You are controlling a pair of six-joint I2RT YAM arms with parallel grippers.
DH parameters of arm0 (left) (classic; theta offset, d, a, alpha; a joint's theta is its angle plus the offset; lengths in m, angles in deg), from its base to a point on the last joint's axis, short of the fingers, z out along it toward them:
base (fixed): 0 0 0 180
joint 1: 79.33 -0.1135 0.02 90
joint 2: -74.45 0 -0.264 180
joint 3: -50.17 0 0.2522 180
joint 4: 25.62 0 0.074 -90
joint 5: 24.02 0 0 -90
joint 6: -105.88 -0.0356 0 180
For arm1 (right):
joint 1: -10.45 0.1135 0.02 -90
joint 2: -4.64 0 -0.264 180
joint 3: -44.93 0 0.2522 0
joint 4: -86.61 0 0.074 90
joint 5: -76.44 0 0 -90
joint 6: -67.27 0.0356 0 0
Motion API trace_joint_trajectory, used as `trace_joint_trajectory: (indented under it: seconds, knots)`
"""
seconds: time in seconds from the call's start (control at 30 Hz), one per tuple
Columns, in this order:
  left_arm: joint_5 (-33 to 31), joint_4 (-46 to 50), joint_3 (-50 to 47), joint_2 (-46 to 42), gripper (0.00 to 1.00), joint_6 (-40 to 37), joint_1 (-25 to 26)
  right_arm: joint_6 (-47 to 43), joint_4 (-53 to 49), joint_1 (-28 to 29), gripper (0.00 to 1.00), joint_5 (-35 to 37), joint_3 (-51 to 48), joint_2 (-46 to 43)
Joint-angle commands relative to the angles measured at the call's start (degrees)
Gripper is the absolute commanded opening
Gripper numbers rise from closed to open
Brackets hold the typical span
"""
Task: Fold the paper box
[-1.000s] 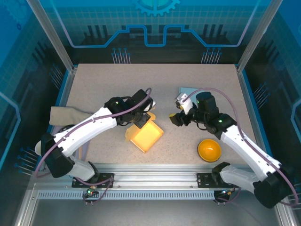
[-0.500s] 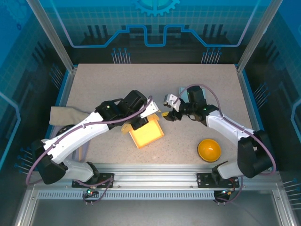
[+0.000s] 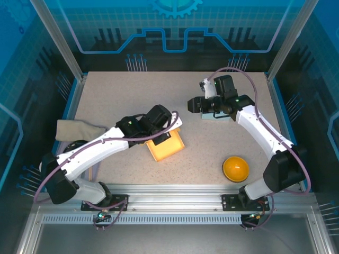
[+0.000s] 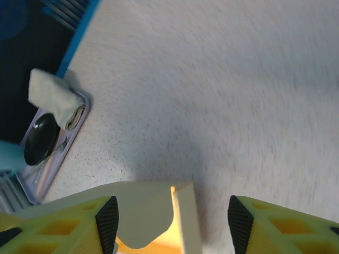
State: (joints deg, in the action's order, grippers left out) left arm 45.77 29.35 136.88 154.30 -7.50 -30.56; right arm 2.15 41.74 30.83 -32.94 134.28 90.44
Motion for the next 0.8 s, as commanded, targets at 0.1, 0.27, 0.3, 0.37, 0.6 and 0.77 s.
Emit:
trace_joint_trajectory:
  seconds: [0.1,0.27,0.3,0.37,0.6,0.77]
  knots:
    - [-5.47,-6.65,-2.63,2.81,0.00,-2.07,4.94,34.12,-17.10,-0.40,0.62,9.49,3.18,1.52]
    - [-7.07,-7.59,-2.44,5.08,0.00,-3.16,7.24,41.12,-30.49,0.45,0.63,4.38,9.69,8.56]
    - [-7.17,-7.61,-2.18,5.35,0.00,-3.32,7.42,42.03,-30.91,0.81,0.63,3.38,9.68,9.14]
    - [-7.38,-7.55,-1.54,5.88,0.00,-3.77,7.65,44.31,-30.08,2.19,0.63,1.79,8.99,9.98]
    - [-6.15,-7.82,-0.05,5.78,0.00,-4.53,8.35,47.90,-27.06,6.12,0.62,-2.75,9.29,13.52]
    - [-4.82,-8.84,-0.22,5.37,0.00,-4.86,8.88,48.51,-25.84,7.91,0.58,-4.36,9.44,15.65]
